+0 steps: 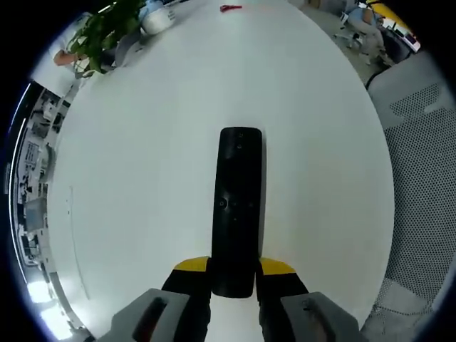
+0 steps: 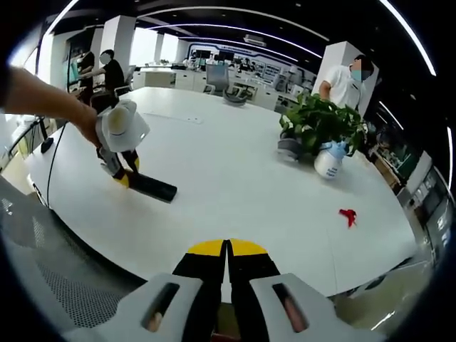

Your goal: Press the specified remote control buttons in sequence, fully releasing each button before pressing the next.

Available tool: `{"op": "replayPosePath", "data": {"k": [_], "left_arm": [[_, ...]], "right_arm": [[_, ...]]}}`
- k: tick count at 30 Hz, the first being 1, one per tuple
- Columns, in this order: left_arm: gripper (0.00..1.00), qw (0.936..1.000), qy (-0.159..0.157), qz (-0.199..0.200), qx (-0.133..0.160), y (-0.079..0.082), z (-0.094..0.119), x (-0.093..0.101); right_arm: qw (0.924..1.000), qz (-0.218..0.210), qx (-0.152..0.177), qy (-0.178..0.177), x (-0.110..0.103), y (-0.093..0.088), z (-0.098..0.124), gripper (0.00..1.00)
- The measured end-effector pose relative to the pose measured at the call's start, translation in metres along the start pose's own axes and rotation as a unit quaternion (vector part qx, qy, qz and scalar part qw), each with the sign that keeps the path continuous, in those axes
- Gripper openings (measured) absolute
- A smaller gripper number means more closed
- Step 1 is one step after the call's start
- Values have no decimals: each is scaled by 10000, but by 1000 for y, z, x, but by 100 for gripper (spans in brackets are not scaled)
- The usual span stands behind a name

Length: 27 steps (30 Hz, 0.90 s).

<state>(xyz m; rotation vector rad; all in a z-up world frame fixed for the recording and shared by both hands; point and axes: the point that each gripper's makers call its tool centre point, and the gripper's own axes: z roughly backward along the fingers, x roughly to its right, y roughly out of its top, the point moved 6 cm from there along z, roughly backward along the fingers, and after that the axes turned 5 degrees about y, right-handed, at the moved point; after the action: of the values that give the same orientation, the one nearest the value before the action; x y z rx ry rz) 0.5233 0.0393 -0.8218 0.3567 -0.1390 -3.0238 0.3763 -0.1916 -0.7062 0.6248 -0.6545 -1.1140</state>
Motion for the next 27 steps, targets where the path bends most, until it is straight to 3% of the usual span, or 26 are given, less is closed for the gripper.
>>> {"op": "replayPosePath", "data": {"k": [27], "left_arm": [[24,9987,-27,309,411,-8,11,36]], "right_arm": [[9999,92,-105,16,-1,-1,-1,0]]}}
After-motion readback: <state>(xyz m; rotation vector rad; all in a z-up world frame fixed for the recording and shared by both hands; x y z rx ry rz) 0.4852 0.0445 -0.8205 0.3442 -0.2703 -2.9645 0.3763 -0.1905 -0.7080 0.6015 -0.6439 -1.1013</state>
